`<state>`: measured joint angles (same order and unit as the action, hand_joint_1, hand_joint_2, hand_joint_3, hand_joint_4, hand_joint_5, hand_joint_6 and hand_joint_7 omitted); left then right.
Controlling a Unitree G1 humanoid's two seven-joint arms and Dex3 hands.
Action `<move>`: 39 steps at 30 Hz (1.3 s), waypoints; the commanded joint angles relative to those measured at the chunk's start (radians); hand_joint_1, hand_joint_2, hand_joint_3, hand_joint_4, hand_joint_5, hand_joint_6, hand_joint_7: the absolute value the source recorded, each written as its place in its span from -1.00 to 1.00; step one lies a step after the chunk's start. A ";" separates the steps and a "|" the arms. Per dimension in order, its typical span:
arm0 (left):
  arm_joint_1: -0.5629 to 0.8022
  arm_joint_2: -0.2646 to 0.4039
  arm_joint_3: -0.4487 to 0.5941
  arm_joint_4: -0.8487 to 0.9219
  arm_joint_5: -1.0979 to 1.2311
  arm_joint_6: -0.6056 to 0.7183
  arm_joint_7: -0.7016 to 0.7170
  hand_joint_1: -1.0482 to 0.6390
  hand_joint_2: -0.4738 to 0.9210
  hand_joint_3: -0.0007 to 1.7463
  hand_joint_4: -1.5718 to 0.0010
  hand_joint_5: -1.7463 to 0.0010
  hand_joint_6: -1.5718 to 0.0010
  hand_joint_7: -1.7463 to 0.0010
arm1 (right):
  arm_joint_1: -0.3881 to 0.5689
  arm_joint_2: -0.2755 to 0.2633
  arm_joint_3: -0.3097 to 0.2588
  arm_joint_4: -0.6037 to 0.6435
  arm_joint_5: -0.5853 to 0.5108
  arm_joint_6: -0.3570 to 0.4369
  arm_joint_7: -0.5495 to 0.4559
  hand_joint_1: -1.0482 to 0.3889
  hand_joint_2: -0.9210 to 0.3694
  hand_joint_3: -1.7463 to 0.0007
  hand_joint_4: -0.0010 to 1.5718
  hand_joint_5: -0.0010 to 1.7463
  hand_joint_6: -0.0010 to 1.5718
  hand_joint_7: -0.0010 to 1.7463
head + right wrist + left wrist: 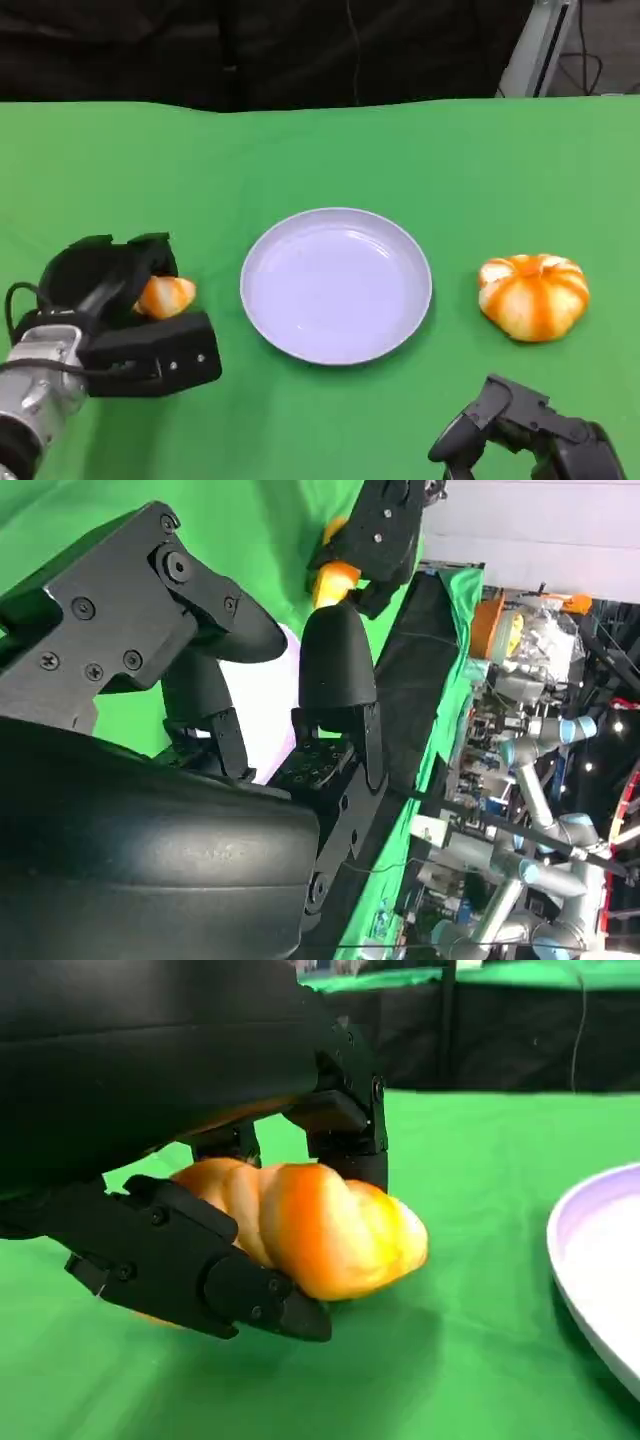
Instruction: Grasp the bread from the table and place it into the plate.
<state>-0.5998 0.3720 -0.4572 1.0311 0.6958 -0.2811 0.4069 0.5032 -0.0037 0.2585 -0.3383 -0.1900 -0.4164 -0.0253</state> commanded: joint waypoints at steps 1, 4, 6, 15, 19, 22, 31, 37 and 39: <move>0.027 0.038 0.029 -0.072 -0.011 -0.060 0.074 0.06 0.62 -0.28 -0.11 -1.00 0.17 -1.00 | 0.002 -0.004 -0.004 -0.006 0.006 0.000 -0.004 0.31 -0.14 -0.45 -0.10 0.83 0.00 0.48; 0.048 0.044 0.056 -0.159 -0.028 -0.088 0.071 0.10 0.39 0.12 -0.14 -1.00 0.14 -1.00 | 0.002 -0.004 -0.004 -0.005 0.005 -0.002 -0.004 0.30 -0.14 -0.45 -0.09 0.83 0.00 0.48; 0.066 0.039 0.074 -0.243 -0.042 -0.105 0.065 0.10 0.28 0.29 -0.16 -1.00 0.11 -1.00 | 0.002 -0.004 -0.005 -0.004 0.005 -0.002 -0.005 0.31 -0.15 -0.44 -0.09 0.83 0.00 0.49; 0.087 -0.046 0.095 -0.504 -0.065 -0.086 -0.013 0.05 0.12 0.64 -0.19 -1.00 0.08 -1.00 | 0.000 -0.007 -0.010 0.002 0.012 -0.005 -0.002 0.30 -0.15 -0.44 -0.10 0.83 -0.01 0.49; 0.053 -0.104 0.069 -0.503 -0.050 -0.088 -0.051 0.07 0.06 0.62 -0.18 -1.00 0.09 -1.00 | -0.004 -0.009 -0.012 0.007 0.008 -0.012 -0.004 0.29 -0.14 -0.44 -0.09 0.83 0.00 0.49; 0.020 -0.151 0.041 -0.470 -0.026 -0.084 -0.060 0.07 0.07 0.58 -0.16 -1.00 0.09 -1.00 | -0.002 -0.009 -0.011 0.007 0.011 -0.016 -0.003 0.30 -0.14 -0.44 -0.09 0.84 0.00 0.49; -0.068 -0.235 -0.002 -0.314 -0.019 -0.043 -0.109 0.04 0.19 0.46 -0.14 -1.00 -0.03 -0.65 | 0.002 -0.004 -0.005 0.004 0.004 -0.015 -0.008 0.31 -0.15 -0.44 -0.10 0.83 -0.01 0.49; -0.093 -0.218 -0.045 -0.309 -0.011 0.037 -0.323 -0.24 0.94 -0.75 0.61 0.26 0.56 0.91 | -0.002 -0.006 -0.007 0.013 0.001 -0.031 -0.010 0.31 -0.14 -0.45 -0.10 0.83 -0.01 0.50; -0.088 -0.207 -0.062 -0.338 0.007 0.076 -0.383 -0.47 0.99 -0.75 0.91 0.55 0.88 0.98 | -0.002 -0.007 -0.009 0.015 0.000 -0.033 -0.009 0.31 -0.15 -0.46 -0.10 0.82 -0.01 0.50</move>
<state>-0.6692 0.1357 -0.4997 0.7253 0.6794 -0.2464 0.0954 0.5001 -0.0046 0.2575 -0.3307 -0.1903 -0.4341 -0.0274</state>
